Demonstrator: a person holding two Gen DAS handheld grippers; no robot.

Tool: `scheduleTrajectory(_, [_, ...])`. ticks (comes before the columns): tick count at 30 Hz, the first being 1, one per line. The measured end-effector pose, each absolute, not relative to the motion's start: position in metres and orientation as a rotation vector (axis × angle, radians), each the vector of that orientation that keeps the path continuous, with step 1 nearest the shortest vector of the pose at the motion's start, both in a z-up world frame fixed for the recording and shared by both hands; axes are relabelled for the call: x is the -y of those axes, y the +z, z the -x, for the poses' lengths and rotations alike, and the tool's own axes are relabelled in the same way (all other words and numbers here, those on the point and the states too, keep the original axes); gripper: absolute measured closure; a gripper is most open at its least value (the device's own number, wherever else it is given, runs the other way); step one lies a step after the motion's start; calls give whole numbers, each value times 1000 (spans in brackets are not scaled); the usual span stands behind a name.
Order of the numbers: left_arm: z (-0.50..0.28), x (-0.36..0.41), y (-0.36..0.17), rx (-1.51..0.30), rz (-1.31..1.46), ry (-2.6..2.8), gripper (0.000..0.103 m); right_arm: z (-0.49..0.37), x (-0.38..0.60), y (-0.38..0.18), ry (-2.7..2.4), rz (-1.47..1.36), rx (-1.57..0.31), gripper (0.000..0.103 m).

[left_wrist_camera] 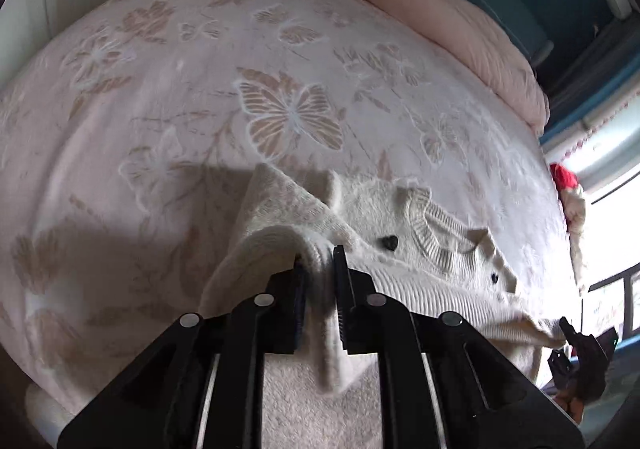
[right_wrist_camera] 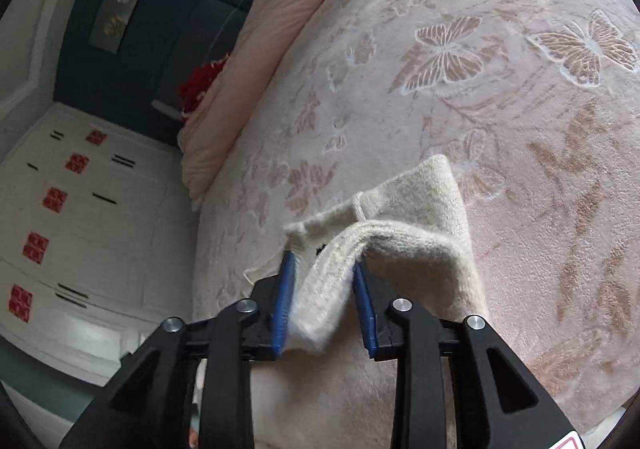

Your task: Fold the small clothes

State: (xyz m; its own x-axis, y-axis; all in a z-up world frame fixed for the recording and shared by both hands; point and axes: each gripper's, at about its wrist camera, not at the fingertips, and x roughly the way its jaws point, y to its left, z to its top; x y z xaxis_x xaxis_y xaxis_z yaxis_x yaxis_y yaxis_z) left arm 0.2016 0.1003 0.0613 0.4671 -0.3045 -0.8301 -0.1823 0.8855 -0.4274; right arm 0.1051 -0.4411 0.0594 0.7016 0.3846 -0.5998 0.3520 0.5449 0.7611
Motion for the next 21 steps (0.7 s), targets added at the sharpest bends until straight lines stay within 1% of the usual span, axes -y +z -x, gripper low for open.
scheduleTrajectory(1, [-198, -105, 67, -1074, 506, -76, 73, -100, 446, 67, 5, -1028, -792, 47])
scheduleTrajectory(2, [-190, -111, 77, -1029, 488, -75, 53, -92, 451, 77, -17, -997, -754, 41])
scheduleTrajectory(3, [-180, -111, 89, -992, 471, -79, 41, -88, 453, 86, -29, -949, -745, 39])
scheduleTrajectory(4, [-172, -112, 102, -950, 455, -90, 26, -85, 453, 93, -33, -886, -759, 39])
scheduleTrajectory(5, [-161, -117, 113, -892, 436, -116, 13, -84, 450, 98, -33, -819, -781, 39])
scheduleTrajectory(6, [-155, -120, 119, -862, 418, -134, 11, -81, 445, 101, -30, -749, -805, 38])
scheduleTrajectory(7, [-153, -120, 120, -863, 382, -152, 11, -80, 439, 101, -24, -684, -831, 35])
scheduleTrajectory(9, [-159, -113, 114, -917, 313, -191, 11, -82, 432, 94, -12, -589, -879, 29])
scheduleTrajectory(12, [-174, -96, 92, -974, 202, -217, 10, -96, 421, 78, -25, -468, -947, 28])
scheduleTrajectory(16, [-206, -82, 64, -1021, 165, -200, 11, -116, 423, 58, -39, -465, -991, 28])
scheduleTrajectory(21, [-244, -74, 39, -1104, 280, -261, 12, -152, 420, 34, -38, -476, -1056, 28])
